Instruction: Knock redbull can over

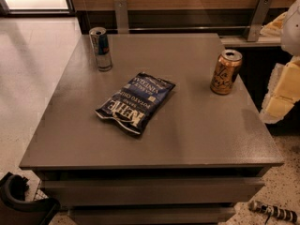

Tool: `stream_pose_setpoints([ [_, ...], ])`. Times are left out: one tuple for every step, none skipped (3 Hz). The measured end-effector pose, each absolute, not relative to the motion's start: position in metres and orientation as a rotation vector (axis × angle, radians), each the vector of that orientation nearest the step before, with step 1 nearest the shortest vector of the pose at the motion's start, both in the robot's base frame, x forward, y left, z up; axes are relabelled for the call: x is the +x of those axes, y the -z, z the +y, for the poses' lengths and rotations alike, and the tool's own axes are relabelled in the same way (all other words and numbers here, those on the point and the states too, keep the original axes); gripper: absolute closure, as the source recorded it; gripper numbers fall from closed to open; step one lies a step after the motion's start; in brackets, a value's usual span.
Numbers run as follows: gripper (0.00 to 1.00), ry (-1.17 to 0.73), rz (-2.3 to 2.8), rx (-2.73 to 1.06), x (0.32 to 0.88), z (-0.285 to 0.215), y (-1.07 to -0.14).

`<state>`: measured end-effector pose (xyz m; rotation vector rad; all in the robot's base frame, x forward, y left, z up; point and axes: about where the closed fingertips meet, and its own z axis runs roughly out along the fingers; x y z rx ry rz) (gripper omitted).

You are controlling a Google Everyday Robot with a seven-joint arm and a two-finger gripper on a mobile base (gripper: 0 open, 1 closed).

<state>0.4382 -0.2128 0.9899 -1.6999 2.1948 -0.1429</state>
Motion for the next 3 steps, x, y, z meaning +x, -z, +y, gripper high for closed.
stream_pose_setpoints([
  [0.00,0.143,2.195,-1.700,0.438,-0.213,-0.990],
  [0.00,0.124,2.166,-1.691,0.444,-0.203,-0.992],
  [0.00,0.011,2.132,-1.630,0.451,-0.173,-0.978],
])
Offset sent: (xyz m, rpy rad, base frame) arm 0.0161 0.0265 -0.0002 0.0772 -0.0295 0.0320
